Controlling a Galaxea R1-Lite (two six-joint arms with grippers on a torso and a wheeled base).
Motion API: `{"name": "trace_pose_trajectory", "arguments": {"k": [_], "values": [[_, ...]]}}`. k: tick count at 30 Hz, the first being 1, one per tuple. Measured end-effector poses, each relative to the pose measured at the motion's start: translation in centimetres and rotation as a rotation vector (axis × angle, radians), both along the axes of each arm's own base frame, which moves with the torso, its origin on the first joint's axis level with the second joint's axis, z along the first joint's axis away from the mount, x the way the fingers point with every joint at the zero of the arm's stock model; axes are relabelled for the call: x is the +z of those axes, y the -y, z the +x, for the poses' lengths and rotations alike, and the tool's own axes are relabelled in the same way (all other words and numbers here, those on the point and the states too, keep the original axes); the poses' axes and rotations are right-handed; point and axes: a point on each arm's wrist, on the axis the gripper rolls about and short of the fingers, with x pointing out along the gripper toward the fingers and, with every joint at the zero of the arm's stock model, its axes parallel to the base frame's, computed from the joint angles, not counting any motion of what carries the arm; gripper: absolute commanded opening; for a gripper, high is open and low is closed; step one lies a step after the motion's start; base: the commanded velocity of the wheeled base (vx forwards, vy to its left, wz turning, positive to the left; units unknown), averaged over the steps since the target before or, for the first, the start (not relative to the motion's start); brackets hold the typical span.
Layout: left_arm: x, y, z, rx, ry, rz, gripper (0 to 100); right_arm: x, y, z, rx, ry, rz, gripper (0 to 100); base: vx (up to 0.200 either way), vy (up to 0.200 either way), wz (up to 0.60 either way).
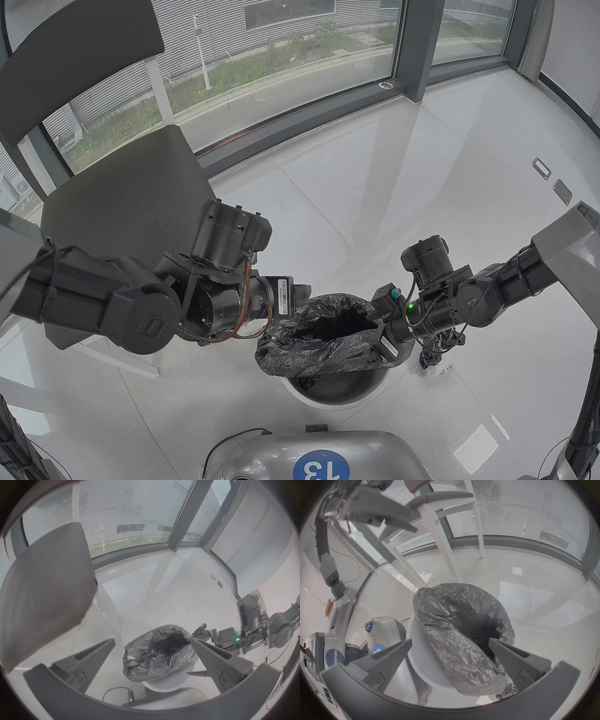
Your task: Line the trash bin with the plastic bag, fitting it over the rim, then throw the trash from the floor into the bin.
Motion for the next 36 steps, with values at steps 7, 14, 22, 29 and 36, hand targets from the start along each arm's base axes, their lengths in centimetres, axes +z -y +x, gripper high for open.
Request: {"name": "trace_pose_trajectory", "arguments": {"k": [7, 14, 22, 29, 36], "values": [[1.8, -1.0, -0.1, 0.017, 0.044, -0.029, 100, -2.3, 0.0, 1.3, 0.032, -0.039, 0.004, 100, 0.000, 0.000, 0.00], [2.4, -1.5, -0.1, 0.028, 0.057, -0.038, 100, -3.6, 0.5, 1.3, 0.034, -0.077, -0.005, 0, 0.000, 0.000, 0.00], [2.4, -1.6, -0.1, 0.030, 0.057, -0.037, 100, -4.1, 0.8, 0.9, 0.055, -0.103, 0.002, 0, 0.000, 0.000, 0.00], [2.3, -1.6, -0.2, 0.030, 0.055, -0.037, 100, -3.6, 0.8, -0.2, 0.069, -0.109, -0.002, 0, 0.000, 0.000, 0.00], [2.3, -1.5, -0.2, 0.028, 0.055, -0.040, 100, -3.5, 0.9, -2.4, 0.092, -0.141, -0.018, 0, 0.000, 0.000, 0.00]]}}
